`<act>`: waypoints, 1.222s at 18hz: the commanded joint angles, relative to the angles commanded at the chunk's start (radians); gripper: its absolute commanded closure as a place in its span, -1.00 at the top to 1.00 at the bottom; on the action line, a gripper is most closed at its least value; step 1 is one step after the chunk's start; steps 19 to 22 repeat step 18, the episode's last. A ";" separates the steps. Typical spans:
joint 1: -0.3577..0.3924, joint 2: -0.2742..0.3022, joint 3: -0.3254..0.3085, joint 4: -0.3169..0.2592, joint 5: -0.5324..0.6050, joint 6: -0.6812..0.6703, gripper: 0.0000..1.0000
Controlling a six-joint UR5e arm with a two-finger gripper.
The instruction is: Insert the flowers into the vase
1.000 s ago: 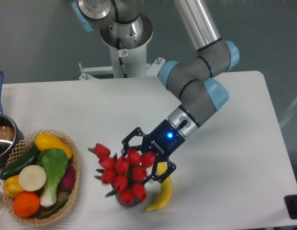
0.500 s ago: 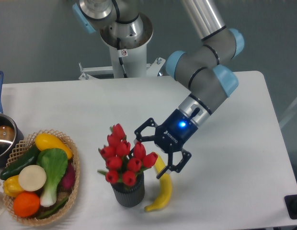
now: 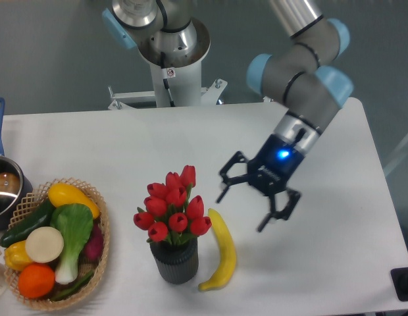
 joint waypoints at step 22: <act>0.019 -0.028 -0.008 -0.005 0.973 0.207 1.00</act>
